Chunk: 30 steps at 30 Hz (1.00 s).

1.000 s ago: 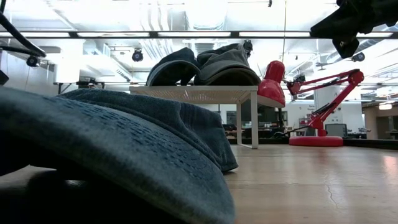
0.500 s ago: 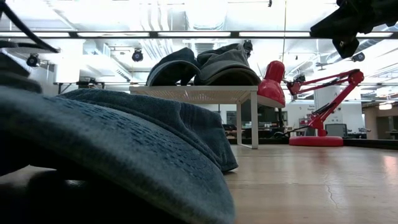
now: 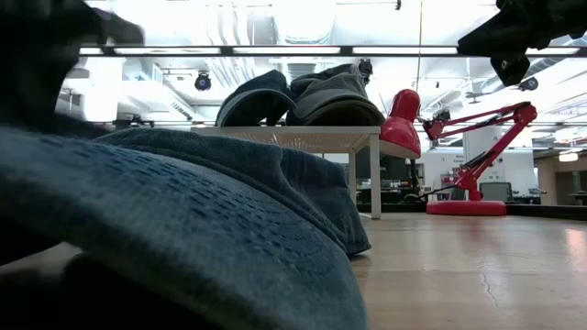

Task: Pick & Place hat
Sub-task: Stack the left blue cap on the blue cap on the shelf

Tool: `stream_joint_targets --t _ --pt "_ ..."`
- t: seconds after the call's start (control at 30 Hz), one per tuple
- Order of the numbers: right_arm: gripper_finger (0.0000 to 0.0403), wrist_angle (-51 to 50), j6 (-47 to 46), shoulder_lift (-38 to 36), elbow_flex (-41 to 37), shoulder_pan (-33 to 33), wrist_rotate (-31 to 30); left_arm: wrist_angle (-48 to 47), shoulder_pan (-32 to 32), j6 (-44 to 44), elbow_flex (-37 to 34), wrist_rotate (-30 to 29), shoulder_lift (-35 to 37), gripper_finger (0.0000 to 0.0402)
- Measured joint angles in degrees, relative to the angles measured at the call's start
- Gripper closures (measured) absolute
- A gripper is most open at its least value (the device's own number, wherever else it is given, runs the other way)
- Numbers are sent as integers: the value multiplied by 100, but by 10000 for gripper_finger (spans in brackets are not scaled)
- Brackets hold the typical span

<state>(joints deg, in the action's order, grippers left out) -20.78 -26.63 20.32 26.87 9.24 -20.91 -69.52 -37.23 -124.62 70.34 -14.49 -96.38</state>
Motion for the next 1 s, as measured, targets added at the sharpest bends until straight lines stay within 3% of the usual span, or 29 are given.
stream_joint_targets --t 0.2,0.37,0.47,0.77,1.0 --pt "359 0 2 0 0 0 1 -2141 112 43 1469 -505 7 384" --pt "359 0 2 -4 0 -1 1 -2064 179 26 2067 -2877 204 384" --pt "359 0 3 -4 0 2 3 -2062 288 209 2366 -3948 260 384" --pt "359 0 4 -4 0 2 3 -2051 872 1264 3373 -5674 260 384" --pt "359 0 13 -4 0 2 3 -1551 1745 2358 4095 -6350 264 384"
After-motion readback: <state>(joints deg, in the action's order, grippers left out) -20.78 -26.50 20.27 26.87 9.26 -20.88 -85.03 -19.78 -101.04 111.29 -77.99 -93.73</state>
